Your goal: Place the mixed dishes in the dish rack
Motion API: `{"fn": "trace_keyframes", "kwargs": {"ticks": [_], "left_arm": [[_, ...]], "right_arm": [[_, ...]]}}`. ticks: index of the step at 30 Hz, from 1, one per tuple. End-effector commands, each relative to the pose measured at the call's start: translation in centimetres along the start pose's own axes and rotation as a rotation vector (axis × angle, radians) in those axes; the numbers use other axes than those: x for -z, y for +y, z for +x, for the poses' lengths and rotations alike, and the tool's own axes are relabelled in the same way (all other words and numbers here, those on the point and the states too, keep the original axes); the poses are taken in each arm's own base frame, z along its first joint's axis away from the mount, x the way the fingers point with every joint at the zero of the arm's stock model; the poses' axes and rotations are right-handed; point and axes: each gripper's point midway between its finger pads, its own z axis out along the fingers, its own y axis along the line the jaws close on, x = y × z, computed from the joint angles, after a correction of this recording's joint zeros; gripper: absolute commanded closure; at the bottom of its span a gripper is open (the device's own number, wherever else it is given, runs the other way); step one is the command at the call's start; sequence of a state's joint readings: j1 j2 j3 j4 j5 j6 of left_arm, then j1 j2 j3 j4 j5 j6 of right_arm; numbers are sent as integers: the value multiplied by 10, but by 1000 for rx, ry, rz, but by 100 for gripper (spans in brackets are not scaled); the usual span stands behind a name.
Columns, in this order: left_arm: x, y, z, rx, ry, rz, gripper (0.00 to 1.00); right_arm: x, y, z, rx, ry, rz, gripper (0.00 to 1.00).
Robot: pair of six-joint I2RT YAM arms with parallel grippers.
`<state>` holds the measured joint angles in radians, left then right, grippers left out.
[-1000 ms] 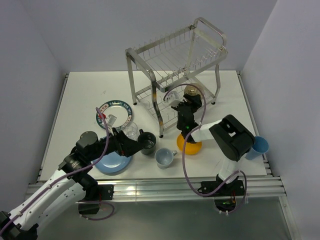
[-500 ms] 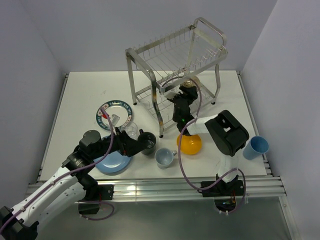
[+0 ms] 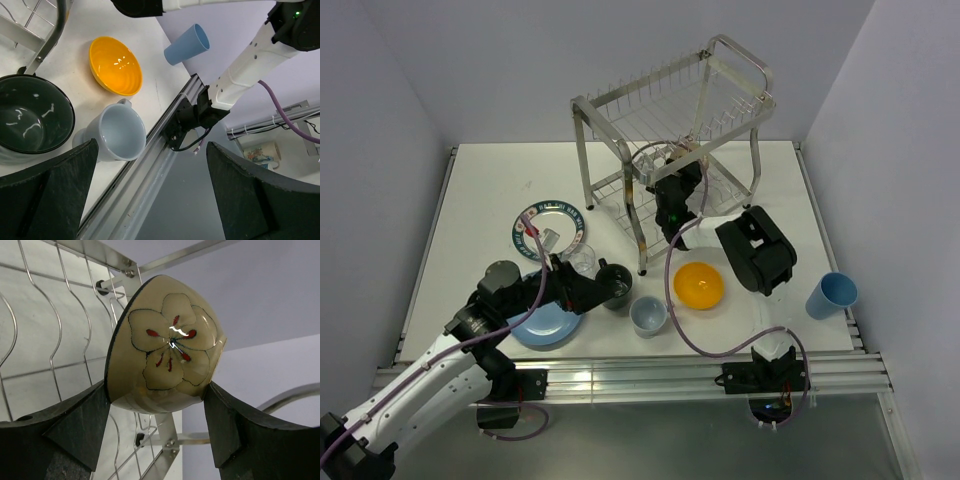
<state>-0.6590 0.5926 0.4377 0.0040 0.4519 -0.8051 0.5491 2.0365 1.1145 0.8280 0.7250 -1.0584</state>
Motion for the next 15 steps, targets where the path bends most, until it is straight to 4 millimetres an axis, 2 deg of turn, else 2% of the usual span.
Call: {"fn": "trace_keyframes", "kwargs": {"ticks": [1,6,15], "left_arm": [[2,-13,-5,-38,-22,60,5],[0,-11,-3,-36,-14,61,5],[2,-14,-4,-37,-19,73,5]], "right_arm": [[-14,-36,-30,-33,-51,80,100],[-28,-37,-38,-2,-37,81,100],[-50,-24,-32,0,-7,19,96]]}}
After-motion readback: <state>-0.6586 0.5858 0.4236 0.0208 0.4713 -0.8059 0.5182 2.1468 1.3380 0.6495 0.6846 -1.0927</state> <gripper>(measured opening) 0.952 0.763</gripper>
